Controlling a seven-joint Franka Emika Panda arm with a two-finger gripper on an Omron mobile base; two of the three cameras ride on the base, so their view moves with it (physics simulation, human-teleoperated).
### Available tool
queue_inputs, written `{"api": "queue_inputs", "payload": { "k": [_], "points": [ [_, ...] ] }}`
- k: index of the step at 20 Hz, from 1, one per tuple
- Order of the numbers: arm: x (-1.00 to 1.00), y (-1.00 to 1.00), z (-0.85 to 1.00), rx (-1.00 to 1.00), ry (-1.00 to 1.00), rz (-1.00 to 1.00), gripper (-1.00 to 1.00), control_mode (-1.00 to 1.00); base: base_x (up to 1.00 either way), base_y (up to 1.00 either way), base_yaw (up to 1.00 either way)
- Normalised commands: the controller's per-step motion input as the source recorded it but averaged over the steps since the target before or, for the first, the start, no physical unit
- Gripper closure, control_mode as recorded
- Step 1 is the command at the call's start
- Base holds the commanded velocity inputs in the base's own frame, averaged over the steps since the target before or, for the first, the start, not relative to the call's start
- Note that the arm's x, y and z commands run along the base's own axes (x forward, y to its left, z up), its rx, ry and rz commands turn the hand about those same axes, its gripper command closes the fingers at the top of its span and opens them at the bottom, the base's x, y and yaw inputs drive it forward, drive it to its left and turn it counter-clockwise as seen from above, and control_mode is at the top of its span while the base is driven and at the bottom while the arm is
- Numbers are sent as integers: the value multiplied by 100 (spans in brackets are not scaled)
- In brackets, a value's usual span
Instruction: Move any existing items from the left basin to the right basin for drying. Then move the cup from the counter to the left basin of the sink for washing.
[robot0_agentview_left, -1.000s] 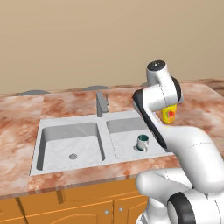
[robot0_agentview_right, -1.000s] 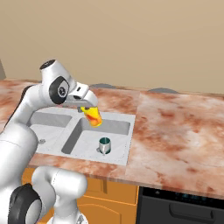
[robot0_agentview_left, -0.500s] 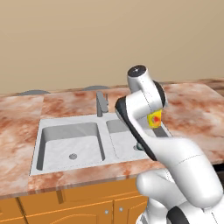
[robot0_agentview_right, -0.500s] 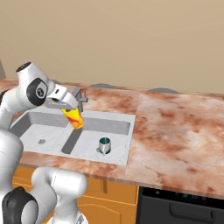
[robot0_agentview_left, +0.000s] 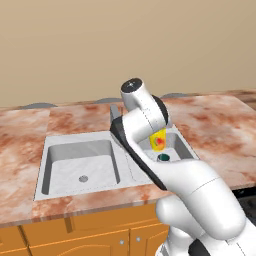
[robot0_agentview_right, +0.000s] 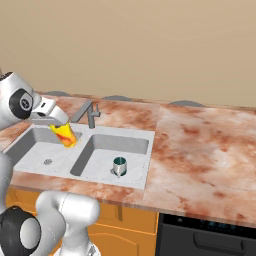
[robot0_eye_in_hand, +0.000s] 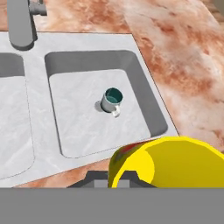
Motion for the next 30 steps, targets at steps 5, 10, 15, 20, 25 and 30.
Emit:
{"api": "queue_inputs", "payload": {
  "k": [5,10,15,20,25,30],
  "points": [
    [0,64,0,0,4,5,100,-100,0,0,0],
    [0,62,-7,0,3,6,100,-100,0,0,0],
    [0,57,-17,0,2,8,100,-100,0,0,0],
    [0,41,-29,1,0,11,100,-100,0,0,0],
    [0,10,-29,2,0,12,100,-100,0,0,0],
    [13,6,-27,1,1,9,100,-100,0,0,0]
  ]
}}
